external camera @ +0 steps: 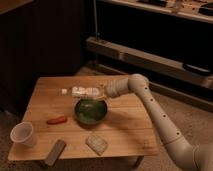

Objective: Place the bottle in the ceramic bowl

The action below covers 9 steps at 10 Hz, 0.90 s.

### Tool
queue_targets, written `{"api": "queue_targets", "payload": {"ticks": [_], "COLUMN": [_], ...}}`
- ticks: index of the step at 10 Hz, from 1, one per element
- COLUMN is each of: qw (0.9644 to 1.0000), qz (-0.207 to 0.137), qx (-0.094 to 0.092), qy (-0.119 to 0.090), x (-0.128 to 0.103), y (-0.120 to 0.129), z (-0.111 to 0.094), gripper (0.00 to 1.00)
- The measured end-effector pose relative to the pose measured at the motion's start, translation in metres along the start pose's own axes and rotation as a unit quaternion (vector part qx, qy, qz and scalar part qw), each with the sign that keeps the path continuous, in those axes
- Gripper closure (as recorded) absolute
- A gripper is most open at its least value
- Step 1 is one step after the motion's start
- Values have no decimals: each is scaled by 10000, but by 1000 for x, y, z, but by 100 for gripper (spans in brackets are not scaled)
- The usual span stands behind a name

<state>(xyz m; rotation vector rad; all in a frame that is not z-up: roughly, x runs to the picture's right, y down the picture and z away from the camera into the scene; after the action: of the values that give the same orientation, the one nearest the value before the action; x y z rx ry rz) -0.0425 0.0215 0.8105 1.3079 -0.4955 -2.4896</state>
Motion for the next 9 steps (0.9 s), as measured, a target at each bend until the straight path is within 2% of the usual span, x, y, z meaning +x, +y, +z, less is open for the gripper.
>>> {"api": "queue_targets", "payload": {"ticks": [1,8,9], "qw": [10000,9999,9999], "qz": [-11,-21,-21], "qx": [-19,-116,-109], "qy": [21,98,102], "x": [-1,-5,-5], "y": [0,3,2], "z": [0,-7,-7], "gripper": [34,33,30]}}
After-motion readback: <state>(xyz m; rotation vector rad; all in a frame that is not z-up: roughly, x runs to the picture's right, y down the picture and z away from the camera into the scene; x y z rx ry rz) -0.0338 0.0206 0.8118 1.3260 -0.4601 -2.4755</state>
